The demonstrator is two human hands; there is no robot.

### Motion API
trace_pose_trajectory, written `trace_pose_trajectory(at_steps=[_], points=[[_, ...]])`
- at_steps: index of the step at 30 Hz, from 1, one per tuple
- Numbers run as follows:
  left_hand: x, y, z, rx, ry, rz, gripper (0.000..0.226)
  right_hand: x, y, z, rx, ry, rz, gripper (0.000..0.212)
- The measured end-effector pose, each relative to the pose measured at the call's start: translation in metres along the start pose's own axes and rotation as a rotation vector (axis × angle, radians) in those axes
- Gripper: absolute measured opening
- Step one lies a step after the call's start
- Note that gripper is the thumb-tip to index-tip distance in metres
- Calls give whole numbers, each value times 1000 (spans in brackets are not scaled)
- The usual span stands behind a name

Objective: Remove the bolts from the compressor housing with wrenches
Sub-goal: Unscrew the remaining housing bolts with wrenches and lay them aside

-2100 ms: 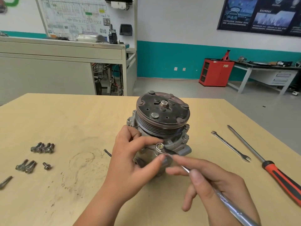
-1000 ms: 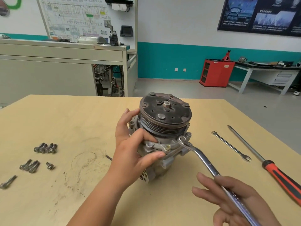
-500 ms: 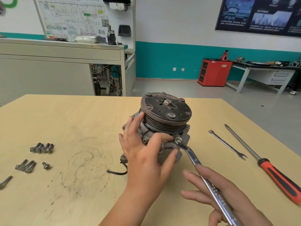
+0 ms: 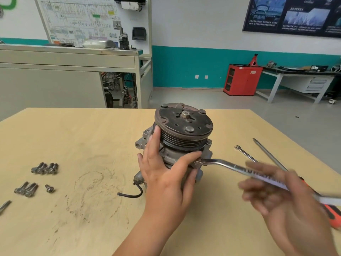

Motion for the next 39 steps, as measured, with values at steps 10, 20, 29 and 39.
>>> trace_pose_trajectory(at_steps=[10,20,29,39], points=[[-1,-1,0,-101,-52,-10,20,82,46,-38,-13,363,-19,29],[2,-2,2,-64,-10,-44,20,-16,-1,5,76,42,-271,34],[4,3,1,-200,-193,57,15,-54,61,9,-113,209,59,77],[-5,3,-2,-132,49,-104,34,-49,57,19,-457,94,221,54]])
Point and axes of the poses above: each hand's wrist, its own x-axis towards the middle knuckle, its own y-axis out of the palm, z = x × y, the point moved 4 cm from there along x, towards the middle knuckle, and after that the axes turned 5 degrees about z, right-handed, at the moved point
